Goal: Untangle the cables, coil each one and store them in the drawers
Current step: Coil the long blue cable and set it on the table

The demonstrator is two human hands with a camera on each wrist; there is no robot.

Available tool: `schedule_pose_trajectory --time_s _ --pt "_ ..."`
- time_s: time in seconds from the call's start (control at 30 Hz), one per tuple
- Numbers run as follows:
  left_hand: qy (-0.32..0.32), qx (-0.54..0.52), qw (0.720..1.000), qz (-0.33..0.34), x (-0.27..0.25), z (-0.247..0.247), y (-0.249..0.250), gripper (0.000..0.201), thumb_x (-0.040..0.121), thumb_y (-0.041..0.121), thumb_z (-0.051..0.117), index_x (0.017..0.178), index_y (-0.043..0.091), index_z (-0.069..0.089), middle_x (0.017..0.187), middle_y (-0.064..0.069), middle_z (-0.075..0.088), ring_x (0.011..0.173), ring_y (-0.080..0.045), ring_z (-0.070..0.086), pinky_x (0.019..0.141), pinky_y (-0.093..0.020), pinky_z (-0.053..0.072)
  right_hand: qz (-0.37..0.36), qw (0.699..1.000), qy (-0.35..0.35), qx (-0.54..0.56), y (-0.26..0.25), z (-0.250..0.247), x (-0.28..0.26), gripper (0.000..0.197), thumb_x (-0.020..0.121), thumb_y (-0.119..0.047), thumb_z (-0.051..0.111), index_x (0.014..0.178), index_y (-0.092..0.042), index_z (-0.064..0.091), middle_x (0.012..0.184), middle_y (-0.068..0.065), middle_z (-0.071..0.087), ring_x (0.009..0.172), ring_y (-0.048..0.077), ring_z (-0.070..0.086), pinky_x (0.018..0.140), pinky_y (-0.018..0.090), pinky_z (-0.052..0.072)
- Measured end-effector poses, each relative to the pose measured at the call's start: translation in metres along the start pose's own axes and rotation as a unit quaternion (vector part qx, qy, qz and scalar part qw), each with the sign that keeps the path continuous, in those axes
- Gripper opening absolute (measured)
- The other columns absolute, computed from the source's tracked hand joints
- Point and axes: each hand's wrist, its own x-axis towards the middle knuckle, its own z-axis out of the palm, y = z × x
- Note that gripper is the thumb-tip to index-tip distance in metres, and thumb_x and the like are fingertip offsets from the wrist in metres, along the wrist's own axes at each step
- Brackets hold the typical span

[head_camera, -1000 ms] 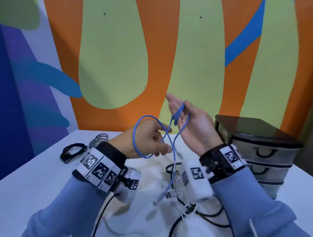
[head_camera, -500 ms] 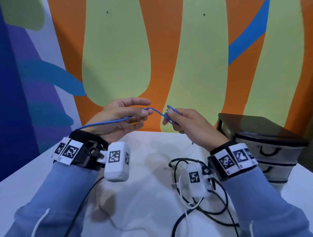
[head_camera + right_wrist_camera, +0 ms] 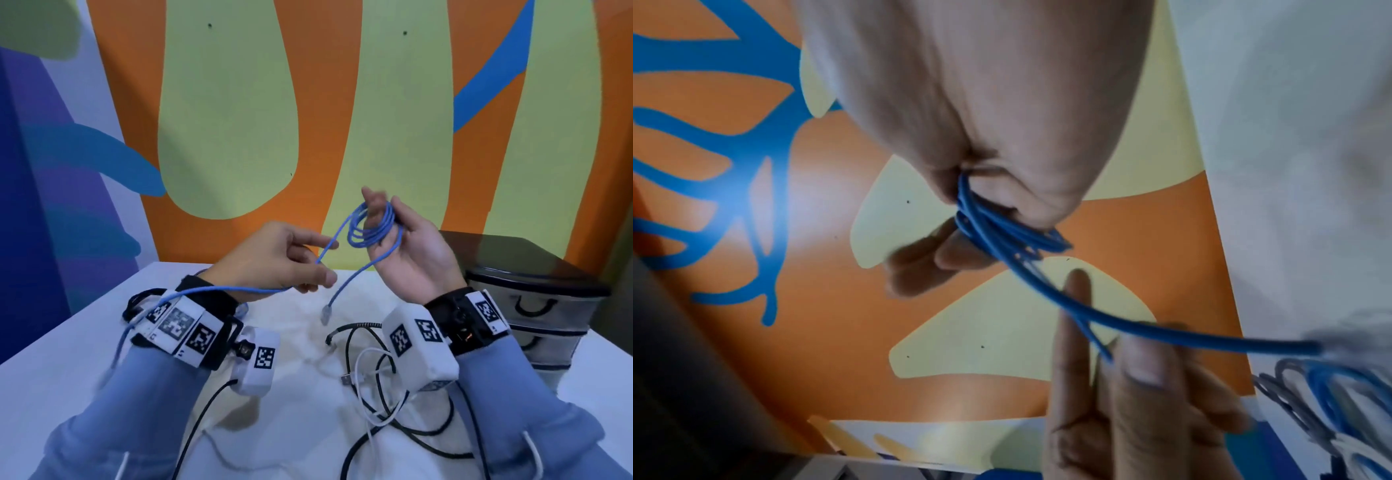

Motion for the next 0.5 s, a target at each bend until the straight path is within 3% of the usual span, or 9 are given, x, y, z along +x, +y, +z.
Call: schedule_pose_trajectory --time_s 0.07,0.1,0.17,0.23,0.3,0.37,0.4,0.43,0.5 --pt "-0.068 0.039 0.997 -0.02 -0.004 0.001 -0.001 0.047 0.088 0.002 0.082 0.132 0.01 0.067 0.09 -0.021 0.078 0.068 -0.019 0.064 0.067 -0.027 0.054 -0.045 0.999 0.004 0.016 -0.002 -0.006 0.003 0.045 0.115 -0.021 0.028 0.141 0.008 0.052 0.123 0.013 0.074 0.103 0.014 0.074 0.098 0.021 0.055" --pt "-0.102 0.053 0.993 -0.026 -0.006 0.003 0.0 0.046 0.092 0.003 0.079 0.135 0.01 0.065 0.092 -0.019 0.079 0.07 -0.018 0.065 0.069 -0.027 0.054 -0.079 0.997 0.023 -0.014 0.0 -0.007 0.006 0.045 0.115 -0.019 0.027 0.141 0.01 0.05 0.131 0.016 0.071 0.114 0.015 0.072 0.107 0.024 0.051" --pt "-0.152 0.068 0.985 -0.031 -0.01 0.008 0.001 0.04 0.097 0.002 0.071 0.136 0.012 0.064 0.094 -0.016 0.08 0.073 -0.019 0.067 0.072 -0.03 0.055 -0.159 0.968 0.087 -0.172 0.008 -0.007 0.012 0.038 0.115 -0.014 0.029 0.13 0.01 0.054 0.125 0.019 0.073 0.116 0.019 0.072 0.112 0.031 0.049" --pt "-0.153 0.065 0.986 -0.012 -0.011 0.012 0.005 0.032 0.098 0.003 0.068 0.128 0.012 0.07 0.094 -0.02 0.078 0.071 -0.022 0.068 0.071 -0.034 0.055 -0.2 0.895 0.134 -0.376 0.017 -0.004 0.014 0.027 0.114 -0.012 0.031 0.129 -0.003 0.051 0.106 0.014 0.078 0.099 0.017 0.076 0.101 0.029 0.055" --pt "-0.094 0.049 0.994 0.016 -0.011 0.007 0.01 0.024 0.096 0.003 0.072 0.119 0.01 0.075 0.091 -0.022 0.076 0.068 -0.019 0.068 0.068 -0.03 0.054 -0.196 0.778 0.117 -0.586 0.025 -0.005 0.011 0.025 0.114 -0.02 0.033 0.132 -0.017 0.05 0.094 0.007 0.078 0.083 0.014 0.074 0.088 0.031 0.057" --pt "0.0 0.084 0.994 0.067 -0.008 -0.005 0.009 0.018 0.096 0.002 0.073 0.111 0.01 0.078 0.082 -0.017 0.076 0.065 -0.014 0.068 0.067 -0.026 0.056 -0.167 0.651 0.084 -0.735 0.03 -0.006 0.007 0.027 0.112 -0.031 0.035 0.115 -0.02 0.06 0.082 0.0 0.074 0.075 0.017 0.067 0.083 0.041 0.052" --pt "0.052 0.123 0.986 0.099 -0.006 -0.011 0.006 0.015 0.096 0.004 0.074 0.107 0.013 0.08 0.077 -0.012 0.076 0.064 -0.012 0.068 0.068 -0.028 0.057 -0.143 0.615 0.068 -0.772 0.031 -0.006 0.005 0.032 0.111 -0.035 0.035 0.11 -0.019 0.063 0.075 -0.003 0.071 0.072 0.016 0.062 0.078 0.039 0.048" --pt "0.101 0.164 0.973 0.13 -0.004 -0.016 0.003 0.014 0.096 0.007 0.075 0.103 0.017 0.082 0.074 -0.006 0.076 0.064 -0.011 0.07 0.071 -0.031 0.059 -0.116 0.603 0.054 -0.788 0.031 -0.004 0.004 0.036 0.111 -0.038 0.036 0.107 -0.02 0.066 0.069 -0.004 0.066 0.069 0.015 0.058 0.073 0.036 0.044" --pt "0.174 0.222 0.94 0.19 0.001 -0.023 -0.006 0.011 0.093 0.011 0.079 0.1 0.019 0.084 0.074 -0.001 0.077 0.064 -0.009 0.072 0.071 -0.032 0.061 -0.063 0.614 0.027 -0.786 0.029 -0.001 0.003 0.043 0.111 -0.043 0.037 0.097 -0.019 0.07 0.064 -0.007 0.055 0.06 0.012 0.048 0.062 0.03 0.037"
